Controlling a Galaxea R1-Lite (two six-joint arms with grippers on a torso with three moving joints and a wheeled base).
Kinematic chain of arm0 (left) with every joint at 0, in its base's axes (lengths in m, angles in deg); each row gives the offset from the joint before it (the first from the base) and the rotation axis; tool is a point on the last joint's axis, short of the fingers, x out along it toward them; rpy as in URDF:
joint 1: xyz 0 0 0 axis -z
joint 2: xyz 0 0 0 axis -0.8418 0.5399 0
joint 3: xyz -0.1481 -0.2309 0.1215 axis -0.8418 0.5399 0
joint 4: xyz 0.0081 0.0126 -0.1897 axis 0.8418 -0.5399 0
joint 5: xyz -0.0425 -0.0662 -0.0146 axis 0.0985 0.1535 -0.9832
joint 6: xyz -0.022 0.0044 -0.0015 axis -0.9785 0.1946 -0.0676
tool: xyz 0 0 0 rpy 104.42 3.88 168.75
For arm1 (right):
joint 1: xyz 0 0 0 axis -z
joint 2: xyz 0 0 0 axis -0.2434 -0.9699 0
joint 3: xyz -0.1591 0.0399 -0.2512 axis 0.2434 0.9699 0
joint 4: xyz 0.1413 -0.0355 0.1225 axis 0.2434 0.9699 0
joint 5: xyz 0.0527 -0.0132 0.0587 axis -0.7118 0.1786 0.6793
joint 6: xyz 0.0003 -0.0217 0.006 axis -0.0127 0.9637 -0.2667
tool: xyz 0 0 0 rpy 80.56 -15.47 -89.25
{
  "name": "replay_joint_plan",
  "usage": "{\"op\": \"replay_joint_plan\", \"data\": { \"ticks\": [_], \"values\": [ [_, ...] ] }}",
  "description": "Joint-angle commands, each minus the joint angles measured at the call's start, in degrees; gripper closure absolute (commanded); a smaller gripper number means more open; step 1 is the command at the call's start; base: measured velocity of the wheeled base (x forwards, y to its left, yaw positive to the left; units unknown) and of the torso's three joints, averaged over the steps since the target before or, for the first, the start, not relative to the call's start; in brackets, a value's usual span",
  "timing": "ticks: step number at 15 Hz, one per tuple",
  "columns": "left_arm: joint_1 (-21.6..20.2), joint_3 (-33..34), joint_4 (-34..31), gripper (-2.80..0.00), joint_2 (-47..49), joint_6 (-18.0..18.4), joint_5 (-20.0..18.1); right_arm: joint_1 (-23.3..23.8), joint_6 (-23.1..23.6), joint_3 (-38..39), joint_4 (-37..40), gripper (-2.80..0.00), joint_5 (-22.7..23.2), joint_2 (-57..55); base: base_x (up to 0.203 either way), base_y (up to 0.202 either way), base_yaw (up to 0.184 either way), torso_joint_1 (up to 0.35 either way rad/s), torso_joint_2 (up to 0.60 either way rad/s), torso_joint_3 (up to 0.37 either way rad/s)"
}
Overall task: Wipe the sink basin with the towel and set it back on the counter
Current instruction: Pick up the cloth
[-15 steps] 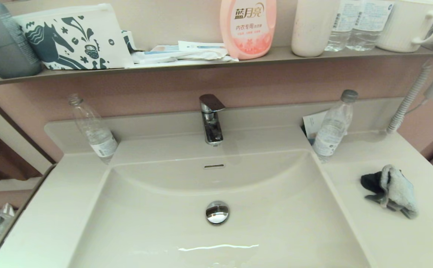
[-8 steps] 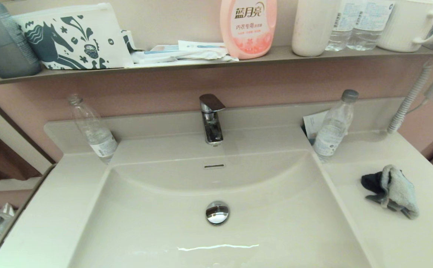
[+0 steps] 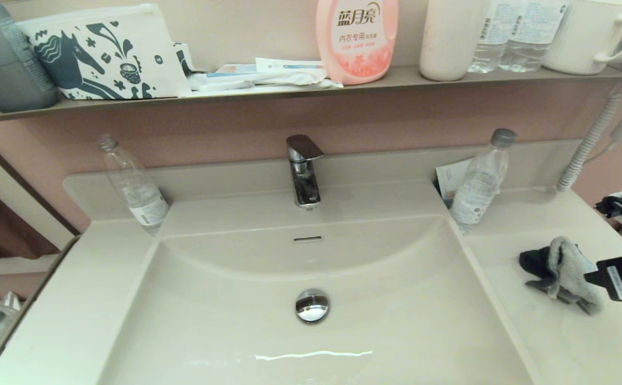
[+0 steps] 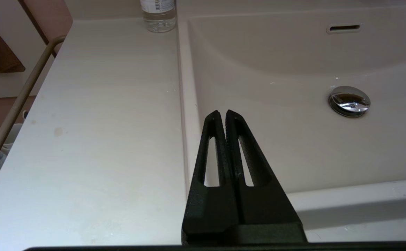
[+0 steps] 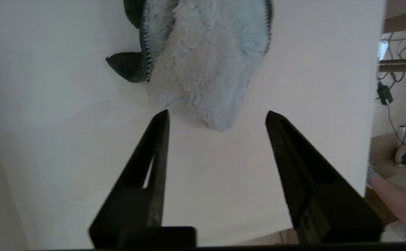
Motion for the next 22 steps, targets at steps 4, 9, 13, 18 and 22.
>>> {"op": "replay_joint_plan", "data": {
  "ticks": [4, 9, 13, 18, 22],
  "values": [
    [0.0, 0.0, 0.0, 0.0, 0.1, 0.0, 0.0, -0.4, 0.0, -0.5, -0.3, -2.8, 1.3, -5.8, 0.0, 0.0, 0.0, 0.0, 0.0, 0.0],
    [0.0, 0.0, 0.0, 0.0, 0.1, 0.0, 0.0, 2.7, 0.7, -0.7, -5.4, -2.8, 1.0, -9.8, 0.0, 0.0, 0.0, 0.0, 0.0, 0.0],
    [0.0, 0.0, 0.0, 0.0, 0.1, 0.0, 0.0, 2.6, 0.4, -0.7, -6.6, -2.8, 3.2, -12.4, 0.0, 0.0, 0.0, 0.0, 0.0, 0.0],
    [-0.1, 0.0, 0.0, 0.0, 0.1, 0.0, 0.0, 2.5, 0.2, -0.5, -10.8, 0.0, 4.3, -14.7, 0.0, 0.0, 0.0, 0.0, 0.0, 0.0],
    [0.0, 0.0, 0.0, 0.0, 0.1, 0.0, 0.0, 2.6, 0.0, -0.2, -10.3, 0.0, 4.7, -10.4, 0.0, 0.0, 0.0, 0.0, 0.0, 0.0]
  ]
}}
